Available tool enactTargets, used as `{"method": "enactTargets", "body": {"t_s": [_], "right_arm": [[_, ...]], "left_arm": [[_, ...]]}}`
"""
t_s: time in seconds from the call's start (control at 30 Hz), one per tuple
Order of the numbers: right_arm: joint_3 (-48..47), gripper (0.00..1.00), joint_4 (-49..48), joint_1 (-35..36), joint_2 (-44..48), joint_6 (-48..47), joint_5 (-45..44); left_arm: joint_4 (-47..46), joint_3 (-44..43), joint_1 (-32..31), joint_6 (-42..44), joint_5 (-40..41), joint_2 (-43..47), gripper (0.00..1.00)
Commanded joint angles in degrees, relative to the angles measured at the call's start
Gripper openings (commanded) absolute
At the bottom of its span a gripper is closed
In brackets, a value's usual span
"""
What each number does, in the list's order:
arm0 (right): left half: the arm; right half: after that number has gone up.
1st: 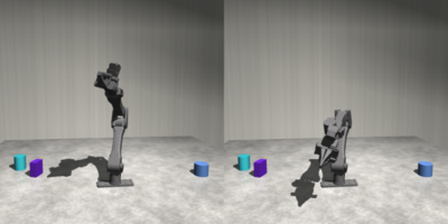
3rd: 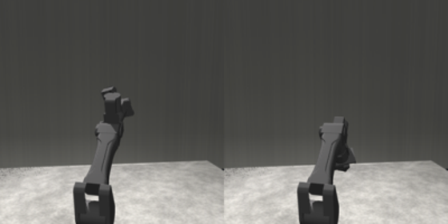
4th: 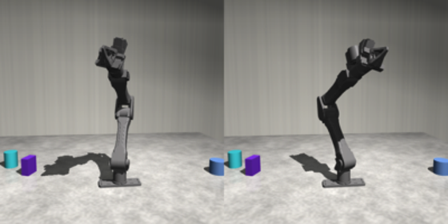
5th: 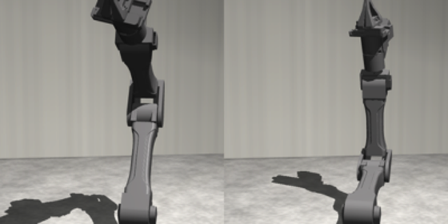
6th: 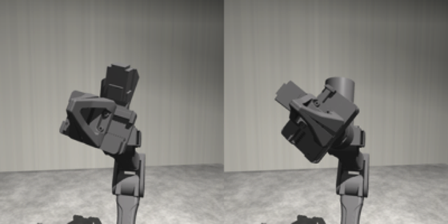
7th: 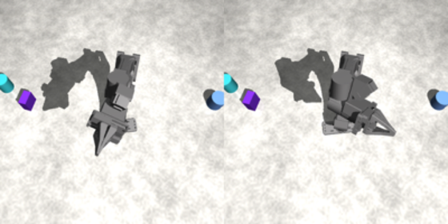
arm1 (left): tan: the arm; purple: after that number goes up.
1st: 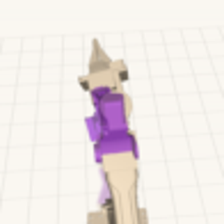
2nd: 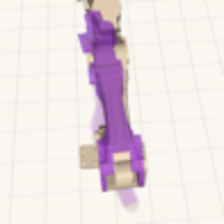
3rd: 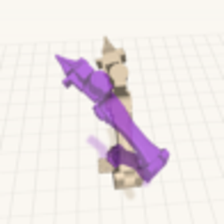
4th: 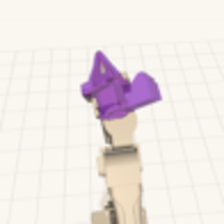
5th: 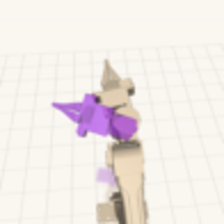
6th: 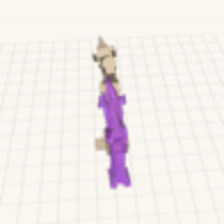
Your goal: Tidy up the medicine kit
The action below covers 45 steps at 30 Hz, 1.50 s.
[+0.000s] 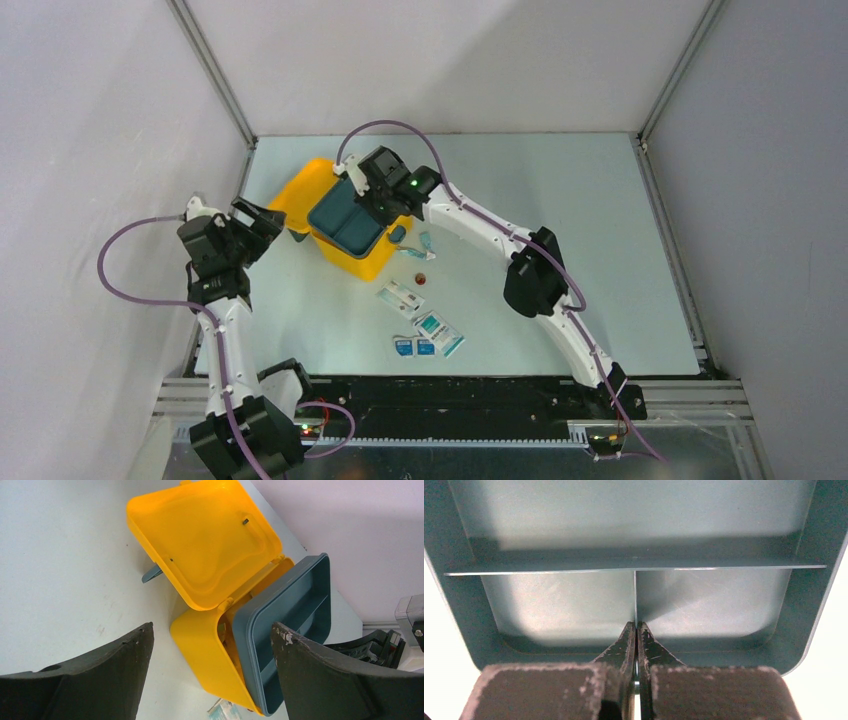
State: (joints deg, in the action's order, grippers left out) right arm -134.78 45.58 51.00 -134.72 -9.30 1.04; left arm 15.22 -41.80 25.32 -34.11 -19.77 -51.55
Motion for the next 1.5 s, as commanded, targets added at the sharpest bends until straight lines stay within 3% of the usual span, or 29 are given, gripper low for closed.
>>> {"method": "enactTargets", "body": {"t_s": [0.0,0.23,0.5,0.83,1.03,1.1,1.3,1.47], "right_arm": [[-2.53,0.00,-0.91,0.29,-0.31,-0.84,-0.57],[-2.16,0.01,-0.50,0.41,-0.39,-1.20,-1.02],[-3.14,0.38,-0.61,0.64,2.01,-1.91,-4.58],[0.42,0.42,1.19,-0.19,13.02,-1.95,-4.23],[12.03,0.44,1.67,-5.26,24.25,-2.58,6.29],[21.21,0.44,0.67,-7.72,29.62,-3.81,10.56],[42.79,0.47,-5.27,-14.00,44.49,-6.27,12.35],[51.55,0.49,-9.51,-19.27,52.59,-6.96,14.11]], "left_arm": [[-2.27,0.81,0.65,-0.04,-0.80,0.23,0.90],[-2.54,0.89,0.56,-0.31,-0.87,0.03,0.90],[-2.82,1.23,0.65,-0.37,-1.02,0.00,0.90],[-4.43,0.81,-0.09,0.14,-3.11,-1.36,0.88],[-4.38,-5.45,-8.27,5.89,-4.11,-6.09,0.79],[-4.13,-8.56,-12.51,9.51,-4.92,-9.78,0.74],[-3.48,-16.34,-23.52,15.30,-2.25,-18.57,0.70],[-3.39,-21.32,-29.15,16.02,0.29,-26.06,0.70]]}}
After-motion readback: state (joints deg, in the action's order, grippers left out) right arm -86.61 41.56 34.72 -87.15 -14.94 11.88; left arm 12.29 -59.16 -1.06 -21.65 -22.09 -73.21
